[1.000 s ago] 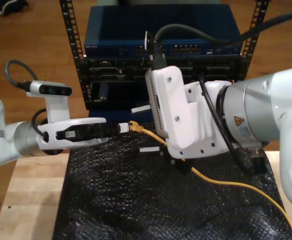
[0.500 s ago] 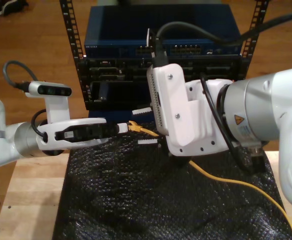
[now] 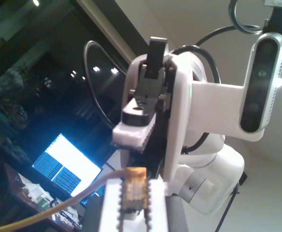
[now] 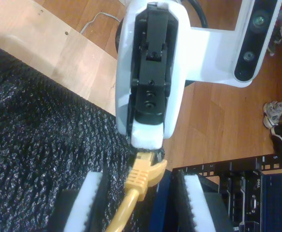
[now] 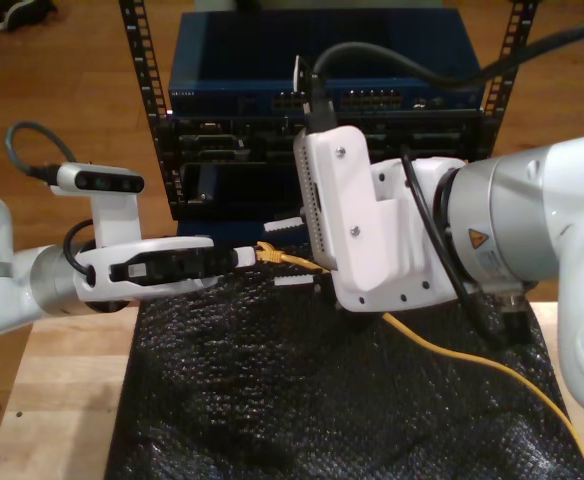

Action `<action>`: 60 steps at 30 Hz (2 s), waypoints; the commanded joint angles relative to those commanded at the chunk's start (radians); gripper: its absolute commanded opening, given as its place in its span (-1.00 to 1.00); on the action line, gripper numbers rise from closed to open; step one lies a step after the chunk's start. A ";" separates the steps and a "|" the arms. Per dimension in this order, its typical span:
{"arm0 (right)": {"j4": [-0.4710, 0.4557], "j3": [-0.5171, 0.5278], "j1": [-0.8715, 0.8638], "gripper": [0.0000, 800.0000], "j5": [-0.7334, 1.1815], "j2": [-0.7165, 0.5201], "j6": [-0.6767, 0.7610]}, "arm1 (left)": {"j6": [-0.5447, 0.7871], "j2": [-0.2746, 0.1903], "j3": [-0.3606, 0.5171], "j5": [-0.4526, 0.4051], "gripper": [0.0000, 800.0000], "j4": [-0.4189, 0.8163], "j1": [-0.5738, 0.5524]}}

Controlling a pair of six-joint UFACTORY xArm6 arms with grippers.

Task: Grab the cable and plug it in

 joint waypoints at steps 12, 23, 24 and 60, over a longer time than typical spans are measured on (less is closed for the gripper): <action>0.029 -0.002 0.005 -0.08 0.002 -0.002 0.000 | 0.000 0.002 -0.003 0.014 -0.98 -0.002 0.000; 0.029 -0.005 0.008 -0.04 0.002 -0.003 0.000 | 0.000 0.005 -0.003 0.032 -0.98 -0.020 0.000; 0.029 -0.006 0.011 -0.03 0.002 -0.005 0.000 | 0.000 0.005 -0.003 0.032 -0.98 -0.020 0.000; 0.069 -0.025 0.025 -0.34 0.002 -0.008 -0.002 | 0.000 0.005 -0.005 0.060 -0.97 -0.021 -0.003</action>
